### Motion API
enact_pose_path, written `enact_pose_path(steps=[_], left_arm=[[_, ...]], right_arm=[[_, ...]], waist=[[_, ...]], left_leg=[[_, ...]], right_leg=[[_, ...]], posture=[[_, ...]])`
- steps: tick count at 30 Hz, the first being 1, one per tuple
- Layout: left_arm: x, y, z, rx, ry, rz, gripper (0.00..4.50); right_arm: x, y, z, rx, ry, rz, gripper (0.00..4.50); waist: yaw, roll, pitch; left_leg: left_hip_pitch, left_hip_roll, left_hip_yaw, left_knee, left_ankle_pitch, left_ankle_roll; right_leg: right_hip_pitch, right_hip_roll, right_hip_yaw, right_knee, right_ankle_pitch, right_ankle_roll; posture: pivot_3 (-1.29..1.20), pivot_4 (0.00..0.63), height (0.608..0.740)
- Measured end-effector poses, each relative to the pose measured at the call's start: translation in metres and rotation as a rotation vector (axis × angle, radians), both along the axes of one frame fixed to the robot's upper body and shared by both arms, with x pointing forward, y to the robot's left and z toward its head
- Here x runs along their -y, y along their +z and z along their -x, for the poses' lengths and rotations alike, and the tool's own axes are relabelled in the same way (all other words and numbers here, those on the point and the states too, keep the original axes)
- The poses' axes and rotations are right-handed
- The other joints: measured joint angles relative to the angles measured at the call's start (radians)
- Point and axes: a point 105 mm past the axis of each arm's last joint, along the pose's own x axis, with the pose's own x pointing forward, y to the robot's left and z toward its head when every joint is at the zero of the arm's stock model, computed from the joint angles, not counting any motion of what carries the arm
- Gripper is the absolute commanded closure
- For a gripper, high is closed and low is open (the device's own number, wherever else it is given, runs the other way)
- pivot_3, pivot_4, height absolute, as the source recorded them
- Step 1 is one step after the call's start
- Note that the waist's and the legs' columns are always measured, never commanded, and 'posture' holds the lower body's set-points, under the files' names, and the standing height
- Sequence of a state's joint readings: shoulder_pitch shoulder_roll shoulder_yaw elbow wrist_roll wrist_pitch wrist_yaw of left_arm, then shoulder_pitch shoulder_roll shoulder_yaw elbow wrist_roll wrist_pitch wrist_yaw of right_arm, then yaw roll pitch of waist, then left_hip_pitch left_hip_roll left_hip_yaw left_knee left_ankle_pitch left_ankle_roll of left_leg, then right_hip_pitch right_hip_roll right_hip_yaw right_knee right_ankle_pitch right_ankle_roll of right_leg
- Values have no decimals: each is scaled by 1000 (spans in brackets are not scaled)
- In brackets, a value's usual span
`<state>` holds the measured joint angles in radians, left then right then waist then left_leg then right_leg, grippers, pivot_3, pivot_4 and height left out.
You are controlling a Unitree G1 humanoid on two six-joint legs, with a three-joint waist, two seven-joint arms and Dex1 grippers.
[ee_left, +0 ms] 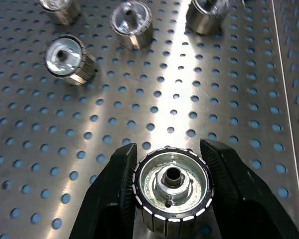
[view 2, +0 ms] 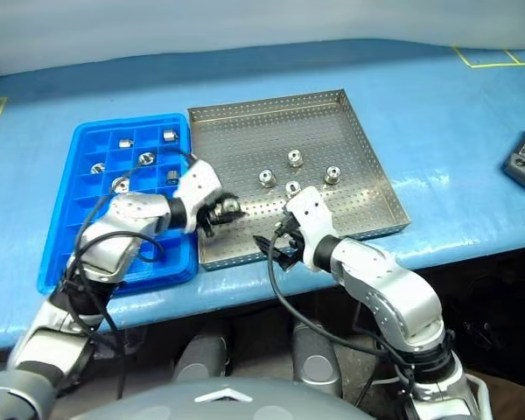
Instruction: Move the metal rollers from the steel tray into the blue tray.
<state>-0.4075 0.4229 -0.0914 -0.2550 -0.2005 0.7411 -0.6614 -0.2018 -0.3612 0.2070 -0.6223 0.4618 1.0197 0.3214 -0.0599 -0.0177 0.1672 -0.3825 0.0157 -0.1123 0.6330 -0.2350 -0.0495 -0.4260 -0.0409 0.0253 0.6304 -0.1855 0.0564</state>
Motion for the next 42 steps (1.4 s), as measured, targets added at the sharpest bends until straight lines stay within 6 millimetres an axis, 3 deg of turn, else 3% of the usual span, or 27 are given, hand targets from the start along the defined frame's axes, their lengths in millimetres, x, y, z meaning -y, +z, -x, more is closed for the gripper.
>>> enact_pose_path(steps=[2, 4, 7, 10, 16, 21, 28, 29, 35, 38, 42], left_arm=[[-22, 23, -3, 93, 160, 92, 2800], [-54, 28, -1, 142, 339, 107, 2800], [-103, 8, 12, 133, 580, 28, 2800], [-137, -5, 23, 136, 775, -38, 2800], [-175, -10, 31, 183, 995, -98, 2800], [-196, -30, 28, 130, 1130, -74, 2800], [-201, -32, 10, 133, 1129, -66, 2800], [-199, -32, 9, 130, 1118, -61, 2083], [-185, -18, 5, 155, 1030, -24, 202], [-180, 1, 5, 195, 991, -27, 32], [-152, 29, -5, 246, 829, 8, 32]], right_arm=[[-7, 5, -6, 19, 3, -24, 0], [-13, 7, -9, 34, 21, -30, 0], [-24, 7, -9, 59, 60, -31, 0], [-38, 8, -4, 86, 131, -29, 0], [-47, 4, 2, 82, 182, -23, 0], [-48, -1, 6, 71, 201, -8, 0], [-49, -9, 11, 48, 207, 1, 0], [-49, -10, 12, 46, 204, 4, 0], [-46, -10, 15, 55, 183, 8, 0], [-44, -10, 15, 56, 167, 11, 0], [-39, -12, 16, 50, 140, 12, 0]], waist=[[-1, 0, 0], [0, 1, 0], [7, 1, 0], [37, 0, 0], [65, -1, 0], [64, -1, -1], [55, -1, -1], [52, -2, -1], [44, -2, -1], [39, -2, -1], [40, -2, -1]], left_leg=[[1, 0, 0, -1, 0, 0], [3, 0, 1, -3, 0, 0], [4, 1, 0, -5, 0, 0], [3, 0, 0, -3, 0, 0], [3, -1, 0, -1, 1, -1], [3, -1, -1, -1, 1, -2], [3, -1, 0, -2, 1, -2], [3, -1, 0, -2, 1, -2], [3, -1, -1, -2, 1, -2], [3, -1, 0, -2, 1, -2], [3, -1, 0, -1, 1, -2]], right_leg=[[0, 0, 0, 0, 2, 3], [1, 0, 0, 0, 2, 3], [1, 1, 0, 1, 1, 2], [1, 1, 0, 0, 1, 2], [3, -1, 0, -1, -1, -1], [3, 0, -1, 0, -1, -2], [3, -1, 0, 0, 0, -2], [3, -1, 0, 0, 0, -2], [3, -1, -1, 0, 0, -2], [3, -1, 0, 0, 0, -2], [3, -1, 0, 0, -1, -2]], posture=[[72, 150, 740], [81, 150, 740], [99, 150, 740], [122, 150, 740], [122, 150, 740], [112, 150, 740], [67, 150, 740], [59, 150, 740], [19, 150, 740], [10, 150, 740], [-6, 150, 740]])
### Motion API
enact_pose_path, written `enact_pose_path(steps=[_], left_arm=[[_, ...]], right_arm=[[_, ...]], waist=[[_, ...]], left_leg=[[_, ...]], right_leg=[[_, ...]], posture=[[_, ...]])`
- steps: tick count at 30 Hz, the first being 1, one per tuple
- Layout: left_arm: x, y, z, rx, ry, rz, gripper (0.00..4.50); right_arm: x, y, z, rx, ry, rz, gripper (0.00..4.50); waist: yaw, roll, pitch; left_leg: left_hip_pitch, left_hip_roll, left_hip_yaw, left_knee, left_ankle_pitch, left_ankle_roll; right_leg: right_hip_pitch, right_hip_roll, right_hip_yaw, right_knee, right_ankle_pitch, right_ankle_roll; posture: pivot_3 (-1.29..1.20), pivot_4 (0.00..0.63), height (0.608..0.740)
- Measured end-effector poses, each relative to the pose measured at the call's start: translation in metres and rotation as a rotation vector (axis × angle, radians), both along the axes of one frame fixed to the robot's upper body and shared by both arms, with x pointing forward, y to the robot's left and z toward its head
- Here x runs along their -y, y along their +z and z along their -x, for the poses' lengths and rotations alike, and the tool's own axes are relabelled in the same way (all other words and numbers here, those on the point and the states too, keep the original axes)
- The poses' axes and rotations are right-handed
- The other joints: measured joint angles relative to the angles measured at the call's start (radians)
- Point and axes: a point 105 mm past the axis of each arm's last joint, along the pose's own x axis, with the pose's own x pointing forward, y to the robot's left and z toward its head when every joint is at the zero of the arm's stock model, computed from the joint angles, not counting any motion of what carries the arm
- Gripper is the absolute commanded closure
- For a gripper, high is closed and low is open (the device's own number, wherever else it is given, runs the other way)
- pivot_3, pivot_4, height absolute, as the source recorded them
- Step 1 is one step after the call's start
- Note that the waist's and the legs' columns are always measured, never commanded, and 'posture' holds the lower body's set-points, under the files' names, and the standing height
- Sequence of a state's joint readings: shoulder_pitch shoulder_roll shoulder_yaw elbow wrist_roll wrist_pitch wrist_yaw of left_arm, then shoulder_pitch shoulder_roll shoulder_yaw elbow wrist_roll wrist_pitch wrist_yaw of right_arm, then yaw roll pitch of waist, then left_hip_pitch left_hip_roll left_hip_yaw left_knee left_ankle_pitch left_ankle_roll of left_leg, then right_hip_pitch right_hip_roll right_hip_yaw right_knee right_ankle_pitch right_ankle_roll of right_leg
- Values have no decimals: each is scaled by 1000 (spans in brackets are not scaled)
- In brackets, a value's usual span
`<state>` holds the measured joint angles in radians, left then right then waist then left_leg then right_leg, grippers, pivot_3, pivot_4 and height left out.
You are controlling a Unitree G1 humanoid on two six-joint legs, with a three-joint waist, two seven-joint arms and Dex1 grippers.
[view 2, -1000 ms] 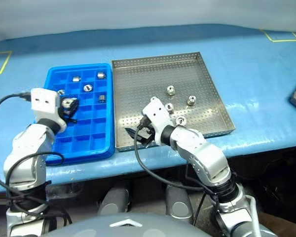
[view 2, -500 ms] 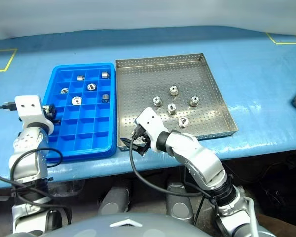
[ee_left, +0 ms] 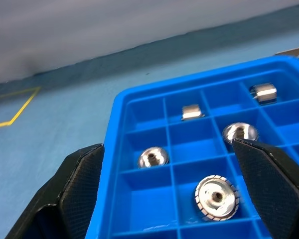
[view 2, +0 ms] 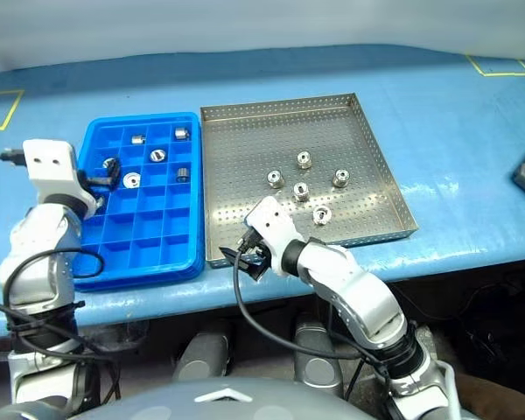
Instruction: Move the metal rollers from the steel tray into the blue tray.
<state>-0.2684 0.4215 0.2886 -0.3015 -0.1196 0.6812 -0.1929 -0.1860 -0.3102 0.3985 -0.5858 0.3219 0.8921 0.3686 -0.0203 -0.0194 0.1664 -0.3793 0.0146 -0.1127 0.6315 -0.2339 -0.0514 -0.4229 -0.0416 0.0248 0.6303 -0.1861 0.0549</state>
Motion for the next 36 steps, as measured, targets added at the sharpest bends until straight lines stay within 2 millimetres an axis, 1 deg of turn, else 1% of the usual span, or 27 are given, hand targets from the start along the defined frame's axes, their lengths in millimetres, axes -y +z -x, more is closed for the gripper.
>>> enact_pose_path(steps=[2, 4, 6, 8, 9, 12, 14, 18, 23, 28, 29, 30, 34, 36], left_arm=[[22, 9, -8, 18, -97, 5, 32], [53, 16, -19, 29, -221, 26, 32], [86, 14, -29, 7, -355, 10, 32], [121, 2, -35, -43, -490, 14, 32], [135, -5, -38, -67, -535, 32, 32], [170, -27, -47, -149, -628, 55, 32], [185, -40, -55, -189, -640, 43, 32], [198, -58, -66, -227, -599, 50, 32], [200, -77, -72, -284, -556, 84, 32], [201, -103, -71, -383, -545, 108, 32], [202, -103, -72, -380, -542, 99, 418], [201, -103, -73, -381, -537, 96, 615], [200, -103, -74, -374, -519, 121, 1892], [195, -101, -72, -349, -498, 147, 2572]], right_arm=[[2, -2, 1, -6, -11, 4, 0], [5, -4, 0, -5, -22, 18, 0], [10, -5, -1, -3, -49, 29, 0], [14, -8, -1, -7, -69, 34, 0], [14, -9, -1, -9, -75, 36, 0], [18, -10, -1, -7, -105, 40, 0], [20, -12, 0, -9, -126, 40, 0], [24, -10, 2, -5, -161, 27, 0], [27, -11, 2, -9, -187, 25, 0], [26, -11, 2, -7, -190, 23, 0], [26, -11, 2, -6, -191, 23, 0], [26, -10, 1, -5, -190, 22, 0], [26, -9, 1, -2, -188, 19, 0], [25, -9, 1, -1, -186, 21, 0]], waist=[[-1, 0, 0], [-2, 0, 0], [-6, 0, 0], [-15, 0, 0], [-18, 0, 0], [-38, 0, 0], [-54, 0, 0], [-76, 0, 0], [-93, 0, 0], [-102, 0, 0], [-102, 0, 0], [-102, 0, 0], [-102, 0, 0], [-103, 0, 0]], left_leg=[[0, 0, 0, 0, 0, 0], [0, -1, 0, 1, 0, 0], [0, -1, 0, 1, 0, 0], [0, -1, 0, 1, 0, 0], [0, -1, 0, 1, 0, 0], [0, -1, 0, 1, 0, 0], [0, -1, 0, 1, 0, 0], [0, -1, 0, 0, 0, 1], [0, -1, 1, 1, 0, 1], [-1, -2, 1, 1, 0, 1], [0, -2, 1, 1, 0, 1], [0, -2, 1, 1, 0, 1], [0, -2, 1, 1, 0, 1], [0, -1, 1, 0, 0, 1]], right_leg=[[0, 0, 0, 0, 0, 0], [1, 0, 0, -1, 0, 0], [1, 0, 0, -1, 0, 1], [1, 0, 0, -1, 0, 1], [1, 0, 1, -1, 0, 1], [1, 0, 1, -2, 3, 5], [1, 0, 1, -2, 3, 5], [1, 0, 1, -2, 3, 6], [1, 0, 2, -2, 4, 7], [1, 0, 2, -2, 4, 8], [1, 0, 2, -2, 4, 8], [1, 0, 2, -2, 4, 8], [1, 0, 2, -2, 5, 8], [0, 0, 3, -2, 5, 8]], posture=[[-19, 150, 740], [-42, 150, 740], [-55, 150, 740], [-75, 150, 740], [-94, 150, 740], [-136, 150, 740], [-162, 150, 740], [-177, 150, 740], [-177, 150, 740], [-171, 150, 740], [-171, 150, 740], [-171, 150, 740], [-153, 150, 740], [-125, 150, 740]])
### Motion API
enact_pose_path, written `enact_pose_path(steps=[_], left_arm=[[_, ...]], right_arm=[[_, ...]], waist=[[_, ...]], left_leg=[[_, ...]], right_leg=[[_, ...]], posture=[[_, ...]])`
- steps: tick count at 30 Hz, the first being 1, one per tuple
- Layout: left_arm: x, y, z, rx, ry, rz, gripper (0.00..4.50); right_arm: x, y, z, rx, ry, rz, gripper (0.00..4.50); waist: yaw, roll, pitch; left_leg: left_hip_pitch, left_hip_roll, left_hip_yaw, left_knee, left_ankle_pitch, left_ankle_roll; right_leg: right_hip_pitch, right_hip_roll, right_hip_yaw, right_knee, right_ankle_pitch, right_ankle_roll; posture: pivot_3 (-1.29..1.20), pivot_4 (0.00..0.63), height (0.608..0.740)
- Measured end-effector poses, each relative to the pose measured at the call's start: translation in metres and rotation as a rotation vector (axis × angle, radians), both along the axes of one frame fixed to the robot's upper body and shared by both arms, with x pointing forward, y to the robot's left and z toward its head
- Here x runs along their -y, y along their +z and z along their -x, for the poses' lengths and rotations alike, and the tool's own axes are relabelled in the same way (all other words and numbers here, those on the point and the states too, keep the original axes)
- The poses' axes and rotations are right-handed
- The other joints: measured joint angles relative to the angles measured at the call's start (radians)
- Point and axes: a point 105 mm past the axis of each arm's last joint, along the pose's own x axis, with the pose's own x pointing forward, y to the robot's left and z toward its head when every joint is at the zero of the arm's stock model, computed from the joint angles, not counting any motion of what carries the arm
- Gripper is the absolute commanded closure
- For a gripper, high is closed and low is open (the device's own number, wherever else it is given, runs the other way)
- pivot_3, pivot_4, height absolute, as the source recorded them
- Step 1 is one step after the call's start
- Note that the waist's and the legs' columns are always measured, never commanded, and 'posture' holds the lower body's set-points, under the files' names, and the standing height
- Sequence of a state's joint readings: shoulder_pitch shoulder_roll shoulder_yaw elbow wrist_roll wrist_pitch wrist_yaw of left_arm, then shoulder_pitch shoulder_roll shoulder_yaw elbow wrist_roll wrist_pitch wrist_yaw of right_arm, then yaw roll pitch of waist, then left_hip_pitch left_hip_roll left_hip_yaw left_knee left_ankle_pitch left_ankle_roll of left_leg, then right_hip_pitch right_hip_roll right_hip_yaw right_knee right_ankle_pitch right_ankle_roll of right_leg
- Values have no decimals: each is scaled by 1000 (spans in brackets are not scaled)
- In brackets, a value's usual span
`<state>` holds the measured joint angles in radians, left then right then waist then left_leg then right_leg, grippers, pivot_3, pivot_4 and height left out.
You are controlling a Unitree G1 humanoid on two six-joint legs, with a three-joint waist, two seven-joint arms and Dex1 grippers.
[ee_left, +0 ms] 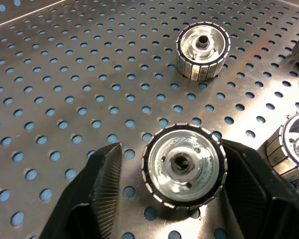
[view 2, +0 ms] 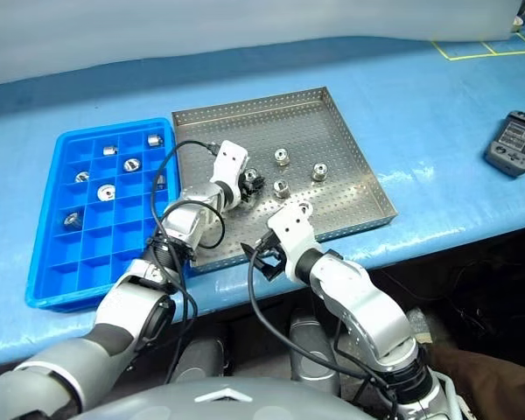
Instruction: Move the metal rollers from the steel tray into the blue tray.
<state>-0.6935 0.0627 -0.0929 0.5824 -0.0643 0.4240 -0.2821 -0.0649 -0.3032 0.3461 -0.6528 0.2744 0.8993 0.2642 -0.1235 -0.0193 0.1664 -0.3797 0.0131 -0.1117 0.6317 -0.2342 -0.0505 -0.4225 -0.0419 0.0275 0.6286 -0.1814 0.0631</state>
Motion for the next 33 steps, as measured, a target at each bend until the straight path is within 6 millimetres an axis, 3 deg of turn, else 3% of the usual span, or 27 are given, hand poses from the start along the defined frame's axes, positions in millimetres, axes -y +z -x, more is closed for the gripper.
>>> enact_pose_path(steps=[3, 7, 10, 12, 15, 19, 23, 28, 33], left_arm=[[-14, 12, 1, 45, 69, 74, 2748], [-62, 57, 10, 214, 234, 139, 2748], [-110, 89, 34, 341, 366, 94, 2748], [-136, 95, 54, 372, 437, 41, 2748], [-166, 84, 91, 330, 523, -54, 2748], [-174, 73, 118, 265, 560, -103, 2748], [-170, 65, 132, 225, 601, -83, 2748], [-172, 51, 138, 170, 645, -73, 2748], [-185, 47, 141, 148, 751, -107, 2748]], right_arm=[[0, 0, -1, 0, 6, 4, 0], [-8, 7, -3, 20, 55, -3, 0], [-16, 9, -4, 22, 97, -9, 0], [-22, 8, -5, 15, 130, -11, 0], [-31, 7, -6, 8, 186, -8, 0], [-39, 7, -4, 5, 241, -12, 0], [-44, 6, -2, 2, 271, -19, 0], [-44, 3, -2, -9, 274, -17, 0], [-41, 1, -2, -15, 262, -14, 0]], waist=[[4, 0, 0], [8, 0, 0], [25, 0, 0], [38, 0, 0], [69, -1, 1], [122, -2, 1], [128, -1, 1], [128, -1, 1], [126, -2, 1]], left_leg=[[0, 0, 0, 0, 0, 0], [0, 0, 0, 0, 0, 0], [0, 0, 0, -1, 0, 0], [1, 0, 1, -1, 0, 0], [0, 0, 0, -1, 0, 0], [0, -1, -1, 1, 0, 0], [1, -1, -1, 4, 0, 0], [2, 0, -3, 4, 0, 0], [2, 0, -3, 3, 0, 0]], right_leg=[[-1, 0, 0, 0, 0, 0], [-2, 0, 1, 1, 0, 0], [-1, 0, 1, 1, 0, 0], [-1, 0, 1, 1, 0, 0], [-1, 0, 0, 1, 0, -1], [1, -1, -1, 0, -4, -7], [4, -1, -2, 0, -4, -7], [4, -1, -4, 0, -4, -7], [4, -1, -4, 0, -4, -7]], posture=[[-83, 150, 740], [-24, 150, 740], [44, 150, 740], [74, 150, 740], [108, 150, 740], [137, 150, 740], [147, 150, 740], [135, 150, 740], [99, 150, 740]])
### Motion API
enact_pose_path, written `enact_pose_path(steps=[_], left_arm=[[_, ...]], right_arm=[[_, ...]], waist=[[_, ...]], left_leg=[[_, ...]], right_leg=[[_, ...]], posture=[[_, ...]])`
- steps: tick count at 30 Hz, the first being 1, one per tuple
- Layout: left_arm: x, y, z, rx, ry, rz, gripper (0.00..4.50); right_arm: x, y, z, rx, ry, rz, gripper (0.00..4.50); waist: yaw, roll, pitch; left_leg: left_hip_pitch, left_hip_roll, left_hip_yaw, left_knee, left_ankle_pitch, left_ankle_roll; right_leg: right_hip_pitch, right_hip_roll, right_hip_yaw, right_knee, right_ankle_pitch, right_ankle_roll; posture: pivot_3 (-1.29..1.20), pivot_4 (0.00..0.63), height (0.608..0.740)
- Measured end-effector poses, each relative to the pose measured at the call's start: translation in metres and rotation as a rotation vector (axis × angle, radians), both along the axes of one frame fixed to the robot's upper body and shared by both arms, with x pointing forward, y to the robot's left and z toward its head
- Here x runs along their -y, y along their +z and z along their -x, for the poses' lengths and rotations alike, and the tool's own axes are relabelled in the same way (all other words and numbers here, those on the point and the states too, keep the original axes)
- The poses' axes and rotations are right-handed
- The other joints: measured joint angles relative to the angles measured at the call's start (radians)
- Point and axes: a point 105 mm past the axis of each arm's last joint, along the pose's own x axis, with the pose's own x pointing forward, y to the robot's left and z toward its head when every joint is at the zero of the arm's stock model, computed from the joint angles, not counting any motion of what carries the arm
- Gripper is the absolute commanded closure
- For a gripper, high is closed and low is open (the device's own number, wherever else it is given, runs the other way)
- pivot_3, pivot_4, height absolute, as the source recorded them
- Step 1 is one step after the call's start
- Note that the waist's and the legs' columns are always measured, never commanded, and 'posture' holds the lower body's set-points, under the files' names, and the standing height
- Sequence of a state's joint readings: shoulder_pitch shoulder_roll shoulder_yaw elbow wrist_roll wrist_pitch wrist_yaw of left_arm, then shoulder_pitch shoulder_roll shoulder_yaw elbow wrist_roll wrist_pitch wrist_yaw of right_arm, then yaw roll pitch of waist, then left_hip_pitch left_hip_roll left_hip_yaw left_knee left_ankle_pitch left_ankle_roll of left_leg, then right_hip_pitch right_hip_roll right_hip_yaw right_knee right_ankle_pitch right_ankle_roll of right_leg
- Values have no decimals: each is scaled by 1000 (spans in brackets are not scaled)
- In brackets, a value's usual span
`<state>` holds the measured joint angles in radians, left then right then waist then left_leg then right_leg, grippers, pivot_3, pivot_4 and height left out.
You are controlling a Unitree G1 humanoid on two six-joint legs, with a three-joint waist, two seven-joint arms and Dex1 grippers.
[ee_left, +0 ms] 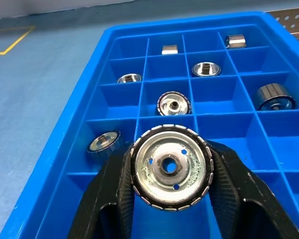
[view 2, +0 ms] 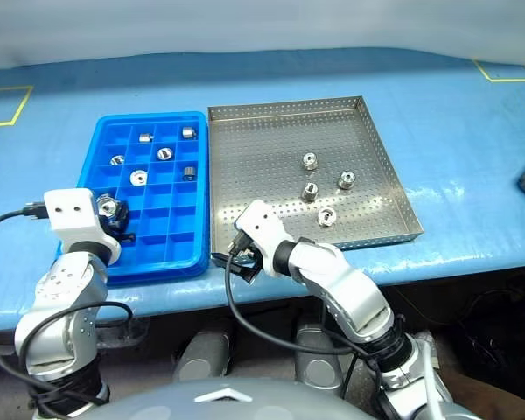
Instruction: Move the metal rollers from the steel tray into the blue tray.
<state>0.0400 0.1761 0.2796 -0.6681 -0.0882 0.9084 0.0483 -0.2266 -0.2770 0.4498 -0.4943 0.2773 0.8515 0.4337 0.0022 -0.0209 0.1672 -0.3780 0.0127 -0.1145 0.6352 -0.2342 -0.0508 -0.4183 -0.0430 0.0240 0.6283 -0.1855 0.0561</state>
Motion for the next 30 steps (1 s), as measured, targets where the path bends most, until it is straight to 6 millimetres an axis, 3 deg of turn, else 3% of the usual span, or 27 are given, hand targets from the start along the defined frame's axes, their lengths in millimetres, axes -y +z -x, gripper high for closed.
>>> enact_pose_path(steps=[9, 17, 18, 25, 27, 30], left_arm=[[11, -21, 2, -88, -41, 63, 2748], [16, -19, -2, -78, -44, 104, 161], [17, -16, -5, -62, -45, 106, 42], [38, 33, -34, 118, -221, 87, 42], [51, 44, -45, 150, -319, 78, 42], [85, 45, -65, 123, -533, 125, 42]], right_arm=[[5, -1, -3, -2, -42, -2, 0], [9, -3, -4, -3, -67, 0, 0], [9, -3, -4, -3, -69, 0, 0], [10, -2, -2, -1, -81, -6, 0], [12, -3, -2, -6, -92, -5, 0], [21, -2, -3, 1, -128, -3, 0]], waist=[[-12, 0, 0], [-13, 0, 0], [-13, 0, 0], [-15, 0, 0], [-15, 0, 0], [-16, 0, 0]], left_leg=[[0, 0, 0, 0, 0, 0], [0, 0, 0, 0, 0, 0], [0, 0, 0, 0, 0, 0], [0, 0, 0, -1, 0, 0], [-1, 0, 0, -1, 0, 0], [-1, 0, 0, 0, 0, 0]], right_leg=[[0, 0, 0, 0, 0, 0], [0, 0, 0, 0, 0, 0], [0, 0, -1, 0, 0, 0], [0, 0, -1, -1, 0, 0], [0, 0, -1, -1, 0, 0], [0, 0, -1, -1, 0, 0]], posture=[[80, 150, 740], [59, 150, 740], [59, 150, 740], [22, 150, 740], [-10, 150, 740], [-41, 150, 740]])
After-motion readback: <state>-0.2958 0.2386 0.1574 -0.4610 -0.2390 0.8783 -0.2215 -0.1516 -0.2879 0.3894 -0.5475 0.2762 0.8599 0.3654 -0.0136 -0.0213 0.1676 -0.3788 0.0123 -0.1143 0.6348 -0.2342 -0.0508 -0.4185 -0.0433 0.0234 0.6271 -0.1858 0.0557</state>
